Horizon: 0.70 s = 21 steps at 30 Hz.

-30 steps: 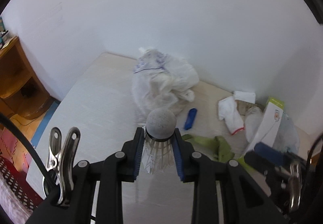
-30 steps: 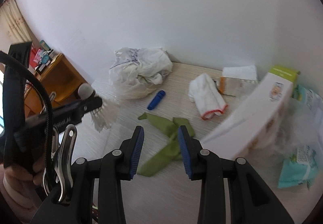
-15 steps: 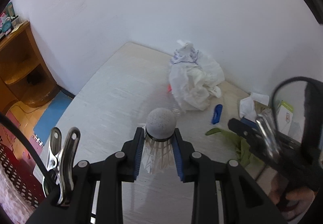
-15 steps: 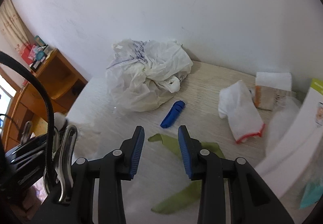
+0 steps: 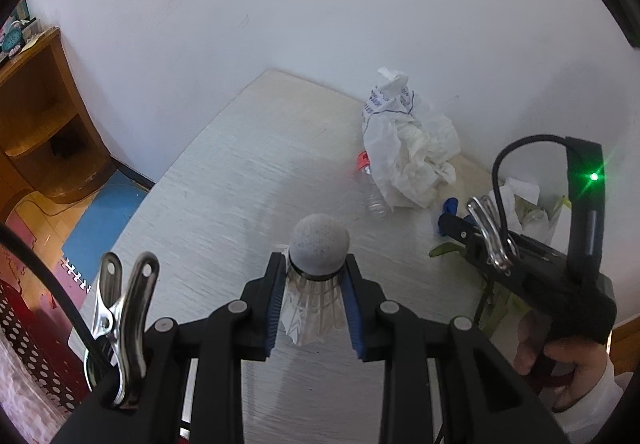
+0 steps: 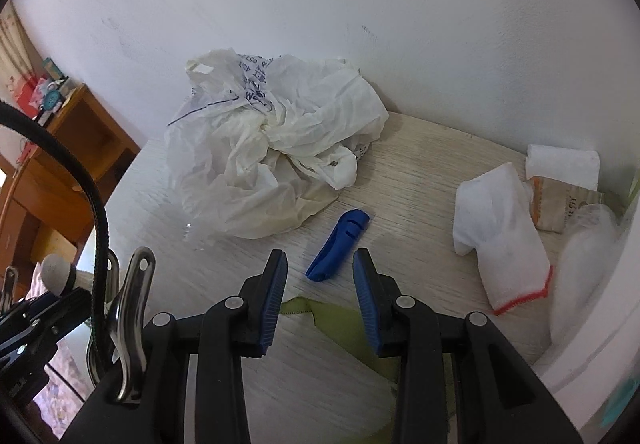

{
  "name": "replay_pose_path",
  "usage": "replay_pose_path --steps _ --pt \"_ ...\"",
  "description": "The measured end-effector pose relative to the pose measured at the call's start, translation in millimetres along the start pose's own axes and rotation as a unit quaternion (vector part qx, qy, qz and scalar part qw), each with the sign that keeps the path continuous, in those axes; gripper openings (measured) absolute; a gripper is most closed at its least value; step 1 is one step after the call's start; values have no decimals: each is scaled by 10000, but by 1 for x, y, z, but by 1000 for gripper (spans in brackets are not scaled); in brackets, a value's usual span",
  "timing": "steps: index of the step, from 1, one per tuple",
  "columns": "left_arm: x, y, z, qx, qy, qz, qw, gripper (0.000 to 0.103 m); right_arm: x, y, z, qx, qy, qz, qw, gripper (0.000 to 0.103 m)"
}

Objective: Collect trash
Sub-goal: 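Reach the right tool down to the blue marker on the table, then close the right tool on the blue marker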

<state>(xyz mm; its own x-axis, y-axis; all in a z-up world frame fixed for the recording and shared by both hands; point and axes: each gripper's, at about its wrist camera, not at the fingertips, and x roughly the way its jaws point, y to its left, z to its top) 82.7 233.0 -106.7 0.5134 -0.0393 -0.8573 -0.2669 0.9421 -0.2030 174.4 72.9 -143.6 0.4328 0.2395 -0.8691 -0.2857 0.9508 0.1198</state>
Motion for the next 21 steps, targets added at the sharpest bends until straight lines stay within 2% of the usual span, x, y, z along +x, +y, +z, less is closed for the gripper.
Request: replay_pose_path --steps 6,16,21 --pt "4 5 1 9 21 -36 10000 29 11 8 4 32 58 -110 9999 35" --pt "5 8 1 14 42 -78 10000 29 14 4 -2 88 -8 -281 9996 15" --pt "5 8 0 33 49 -99 9999 29 14 3 -3 130 -34 -301 9995 15"
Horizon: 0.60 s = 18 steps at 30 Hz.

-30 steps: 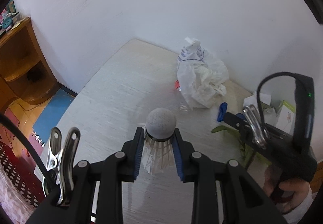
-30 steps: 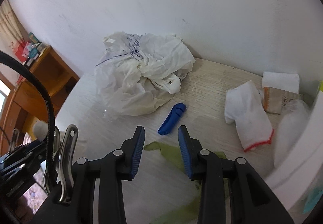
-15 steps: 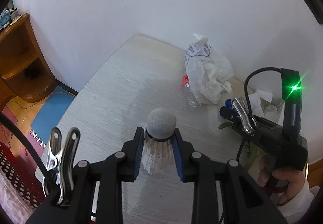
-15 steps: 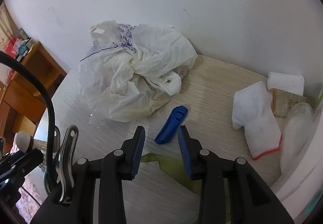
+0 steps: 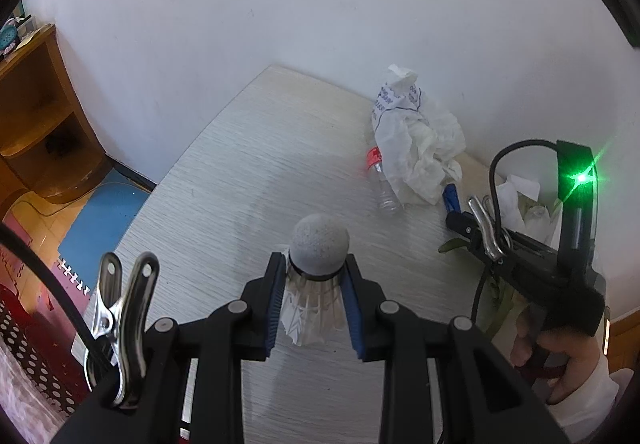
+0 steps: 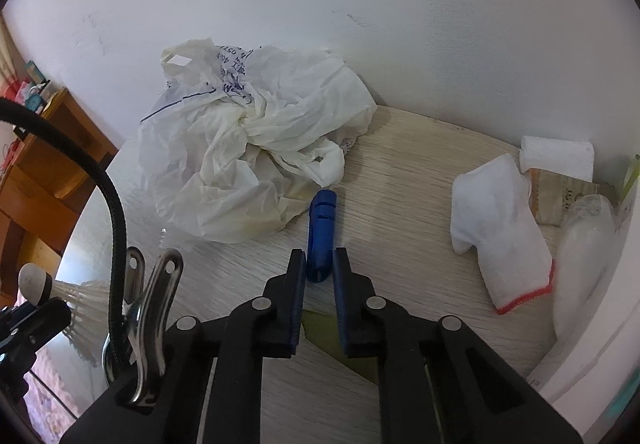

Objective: Collect trash
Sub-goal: 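Close the right tool on the blue marker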

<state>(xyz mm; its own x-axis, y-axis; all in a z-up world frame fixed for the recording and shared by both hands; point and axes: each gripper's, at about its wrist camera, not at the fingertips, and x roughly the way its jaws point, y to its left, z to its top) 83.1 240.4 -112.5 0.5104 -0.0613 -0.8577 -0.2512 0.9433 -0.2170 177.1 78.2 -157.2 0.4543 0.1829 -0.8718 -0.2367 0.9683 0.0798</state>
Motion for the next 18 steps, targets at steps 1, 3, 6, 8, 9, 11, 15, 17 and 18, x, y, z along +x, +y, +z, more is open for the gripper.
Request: replay_pose_path --steps 1,3,6,8,9,11,15,17,18 --pt "0 0 0 3 0 1 10000 29 0 0 0 21 -1 5 10000 14" --pt "0 1 0 -4 -3 -3 10000 29 0 -1 -1 77 6 15 10000 14" --pt "-1 1 1 6 -14 -12 10000 29 -9 -5 -1 151 -45 42 9999 13" --pt "-1 1 1 26 -28 -19 10000 29 -13 -6 -2 173 -82 64 9998 12" --pt "-2 1 0 43 -37 -27 10000 29 -17 -6 -3 186 -101 83 9997 12" --pt "-2 0 0 74 -41 -34 10000 29 -24 -6 -5 183 -161 102 9997 12" --pt "-6 -1 -1 131 -59 -38 9999 29 -30 -6 -8 207 -194 156 9995 12" --pt "-8 -1 -2 144 -75 -31 9999 29 -37 -6 -10 239 -210 230 9992 12" --pt "-9 -1 -2 142 -83 -24 9999 29 -39 -5 -12 240 -222 266 9991 12"
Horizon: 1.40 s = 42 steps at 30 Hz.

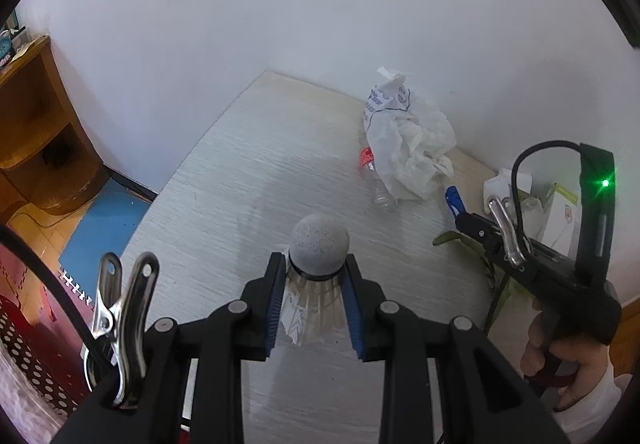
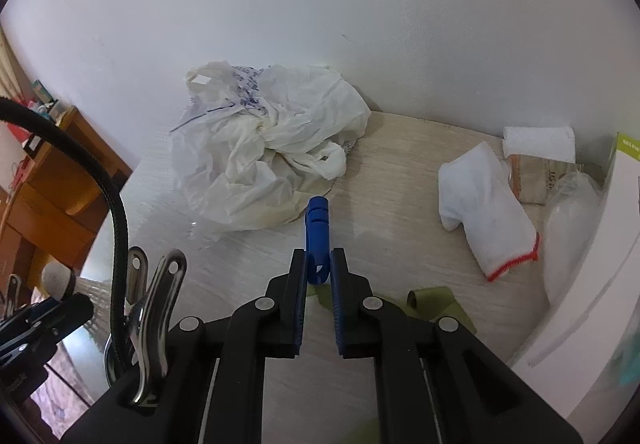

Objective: Collect trash
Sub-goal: 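Close the right tool on the blue marker, then lift the shuttlecock in the left tool while the right tool lifts the blue marker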

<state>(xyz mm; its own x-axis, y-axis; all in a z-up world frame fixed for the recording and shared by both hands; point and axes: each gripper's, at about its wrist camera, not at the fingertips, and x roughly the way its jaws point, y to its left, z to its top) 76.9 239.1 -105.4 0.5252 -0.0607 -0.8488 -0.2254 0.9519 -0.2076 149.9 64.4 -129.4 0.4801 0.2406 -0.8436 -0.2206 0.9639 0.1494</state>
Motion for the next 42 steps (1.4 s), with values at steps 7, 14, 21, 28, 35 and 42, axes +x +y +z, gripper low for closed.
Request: replay_pose_path --steps 7,14,21,28,35,42 --pt "-10 -1 -6 -106 -85 90 9999 29 -23 11 -15 -162 -9 290 9994 12" --pt "-23 -7 -18 -276 -126 194 9993 29 -46 16 -21 -421 -50 637 9971 12" --pt "-40 -22 -34 -458 -263 351 9980 29 -64 20 -34 -728 -69 912 9931 12" --pt "-58 -32 -56 -688 -356 499 9957 29 -81 17 -47 -1005 -49 1141 9884 12" --pt "-72 -37 -76 -927 -453 624 9927 29 -93 15 -59 -1281 -26 1296 9833 12" --pt "-88 -42 -97 -1137 -535 765 9891 29 -105 18 -71 -1541 -25 1483 9769 12"
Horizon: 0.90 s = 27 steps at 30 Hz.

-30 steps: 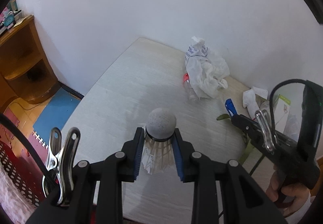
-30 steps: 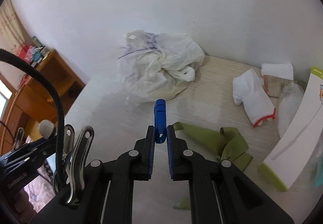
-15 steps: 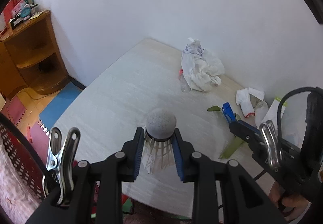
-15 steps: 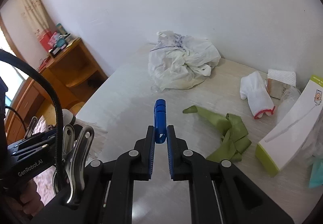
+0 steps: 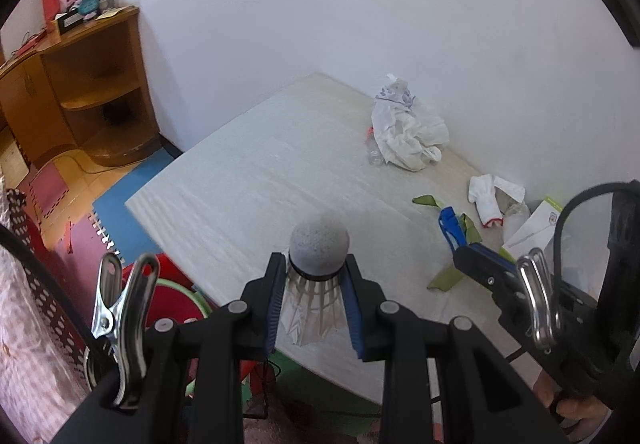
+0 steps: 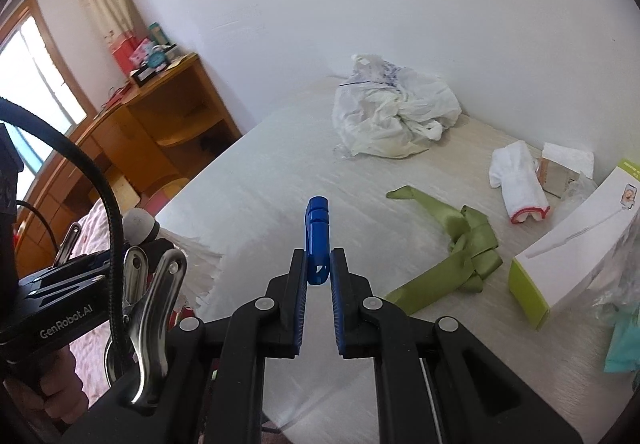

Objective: Collect trash
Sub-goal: 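Lift the shuttlecock in the left tool while the right tool lifts the blue marker, then carry the shuttlecock and blue marker in both tools over the red bucket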

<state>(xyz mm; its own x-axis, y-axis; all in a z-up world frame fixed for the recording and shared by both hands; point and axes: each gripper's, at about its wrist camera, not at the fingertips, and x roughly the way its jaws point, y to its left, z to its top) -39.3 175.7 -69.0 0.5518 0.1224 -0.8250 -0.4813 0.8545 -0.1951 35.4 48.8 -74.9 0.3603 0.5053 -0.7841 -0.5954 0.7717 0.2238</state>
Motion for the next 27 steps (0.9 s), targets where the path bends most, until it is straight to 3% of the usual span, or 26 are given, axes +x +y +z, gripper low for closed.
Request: replay_pose_path --steps 14,27 --pt "-33 23 -36 -472 -117 391 9980 29 -8 37 -17 -610 80 553 9966 12" --pt "-45 74 -58 -953 -4 754 9926 29 14 85 -30 -1051 411 966 9889 12"
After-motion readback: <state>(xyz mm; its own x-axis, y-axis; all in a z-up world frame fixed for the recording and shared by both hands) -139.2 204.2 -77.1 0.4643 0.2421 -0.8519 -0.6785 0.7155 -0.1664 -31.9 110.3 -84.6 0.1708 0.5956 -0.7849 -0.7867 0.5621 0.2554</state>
